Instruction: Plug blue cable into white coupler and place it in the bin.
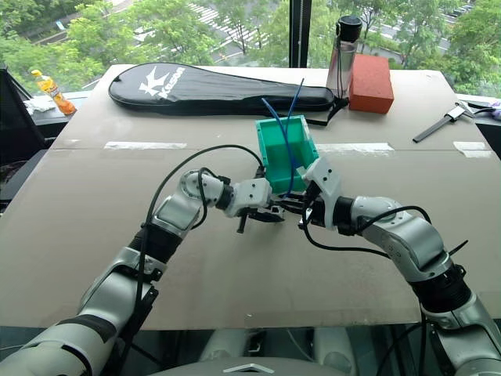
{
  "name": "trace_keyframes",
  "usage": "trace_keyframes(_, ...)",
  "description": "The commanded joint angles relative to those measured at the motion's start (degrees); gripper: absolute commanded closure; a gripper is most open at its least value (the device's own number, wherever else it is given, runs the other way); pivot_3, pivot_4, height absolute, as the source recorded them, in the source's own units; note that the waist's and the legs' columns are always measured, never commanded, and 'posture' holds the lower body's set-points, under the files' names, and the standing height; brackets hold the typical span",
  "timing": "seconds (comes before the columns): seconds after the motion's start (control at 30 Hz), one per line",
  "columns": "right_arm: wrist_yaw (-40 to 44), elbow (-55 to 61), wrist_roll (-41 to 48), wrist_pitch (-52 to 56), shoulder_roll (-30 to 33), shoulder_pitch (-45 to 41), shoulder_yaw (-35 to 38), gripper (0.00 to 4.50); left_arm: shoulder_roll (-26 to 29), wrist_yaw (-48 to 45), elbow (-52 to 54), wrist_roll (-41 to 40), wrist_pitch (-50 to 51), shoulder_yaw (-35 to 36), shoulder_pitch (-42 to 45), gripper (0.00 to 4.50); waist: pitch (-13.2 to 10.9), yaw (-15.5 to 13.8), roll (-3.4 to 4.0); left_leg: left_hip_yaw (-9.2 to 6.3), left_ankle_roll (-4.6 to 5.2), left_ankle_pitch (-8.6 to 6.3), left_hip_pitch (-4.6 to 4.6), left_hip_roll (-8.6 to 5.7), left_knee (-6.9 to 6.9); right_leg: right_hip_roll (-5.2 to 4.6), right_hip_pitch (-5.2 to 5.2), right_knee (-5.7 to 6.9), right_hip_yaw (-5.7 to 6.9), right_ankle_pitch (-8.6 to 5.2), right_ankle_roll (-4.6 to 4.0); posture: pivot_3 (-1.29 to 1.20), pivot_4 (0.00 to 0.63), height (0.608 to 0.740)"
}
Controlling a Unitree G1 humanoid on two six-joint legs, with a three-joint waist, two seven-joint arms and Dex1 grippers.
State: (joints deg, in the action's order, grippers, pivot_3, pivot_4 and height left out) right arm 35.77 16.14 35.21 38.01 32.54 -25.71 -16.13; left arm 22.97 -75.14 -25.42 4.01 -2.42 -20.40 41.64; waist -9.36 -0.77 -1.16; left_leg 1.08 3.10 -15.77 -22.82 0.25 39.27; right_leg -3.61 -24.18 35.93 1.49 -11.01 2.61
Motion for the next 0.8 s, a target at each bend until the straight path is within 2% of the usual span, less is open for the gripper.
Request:
trace_keyframes(0.03, 2.8, -1.6, -3.3, -2.8, -1.4, -1.5, 0.0, 4.50, 0.9, -0.1, -1.8, -0.2, -1.9, 0.1, 1.2, 4.08, 0.0, 0.0, 0.00, 0.01, 0.00, 0.00, 0.00, 0.00, 0.00, 0.00, 0.00, 0.00, -0.01, 0.00, 0.00, 0.00, 0.150, 0.740)
trace_keyframes(0.5, 8.2, -5.3, -9.5, -3.8, -6.4, -4.5, -0.4, 4.50, 1.0, -1.6, -6.7, 0.2, -6.2, -1.4, 3.7, 4.08, 0.0, 0.1, 0.01, 0.00, 0.00, 0.00, 0.03, 0.00, 0.00, 0.01, 0.00, 0.03, 0.01, 0.00, 0.00, 0.00, 0.150, 0.740)
trace_keyframes(0.8, 12.4, -8.1, -15.2, -5.0, -5.4, -5.4, -3.2, 4.50, 0.7, -1.8, -8.2, 0.2, -7.1, -1.7, 5.0, 4.08, 0.0, 0.1, 0.01, 0.01, -0.01, 0.00, 0.03, 0.00, 0.00, 0.01, 0.00, 0.04, 0.01, 0.00, 0.00, 0.00, 0.150, 0.740)
